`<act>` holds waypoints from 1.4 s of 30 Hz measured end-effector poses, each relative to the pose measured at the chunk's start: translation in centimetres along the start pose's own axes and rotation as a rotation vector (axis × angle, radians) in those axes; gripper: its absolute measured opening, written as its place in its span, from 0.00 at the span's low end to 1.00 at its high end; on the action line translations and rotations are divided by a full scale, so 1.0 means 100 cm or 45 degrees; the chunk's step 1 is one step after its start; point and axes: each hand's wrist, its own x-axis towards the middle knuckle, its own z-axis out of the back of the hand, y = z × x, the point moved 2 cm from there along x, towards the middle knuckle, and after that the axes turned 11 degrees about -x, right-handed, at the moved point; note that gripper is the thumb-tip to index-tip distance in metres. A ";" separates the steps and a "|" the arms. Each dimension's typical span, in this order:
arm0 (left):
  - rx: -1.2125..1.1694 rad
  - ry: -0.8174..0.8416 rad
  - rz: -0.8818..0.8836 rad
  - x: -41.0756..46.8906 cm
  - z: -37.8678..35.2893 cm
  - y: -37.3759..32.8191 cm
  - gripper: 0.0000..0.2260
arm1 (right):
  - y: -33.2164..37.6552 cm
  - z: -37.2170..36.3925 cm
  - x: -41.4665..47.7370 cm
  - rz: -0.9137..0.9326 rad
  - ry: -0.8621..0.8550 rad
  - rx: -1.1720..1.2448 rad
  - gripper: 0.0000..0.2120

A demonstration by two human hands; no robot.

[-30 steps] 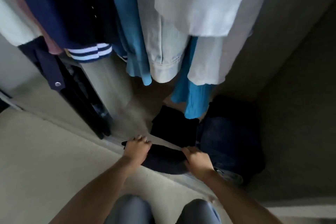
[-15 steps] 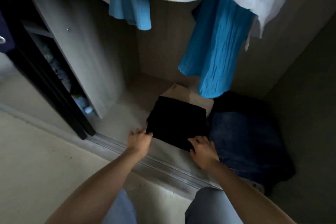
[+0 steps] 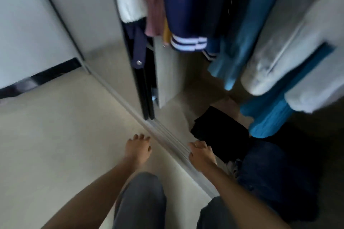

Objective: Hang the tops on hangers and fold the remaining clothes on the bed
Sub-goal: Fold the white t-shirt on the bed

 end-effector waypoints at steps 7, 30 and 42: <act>-0.482 -0.173 0.563 -0.189 0.130 0.072 0.19 | 0.130 0.180 -0.082 0.532 -0.128 -0.046 0.19; -0.682 -1.219 2.115 -0.790 0.207 0.065 0.15 | 0.465 0.331 -0.455 2.167 -0.260 -0.304 0.17; -0.237 -1.290 2.069 -0.897 0.228 0.201 0.15 | 0.630 0.332 -0.534 2.275 -0.315 -0.208 0.18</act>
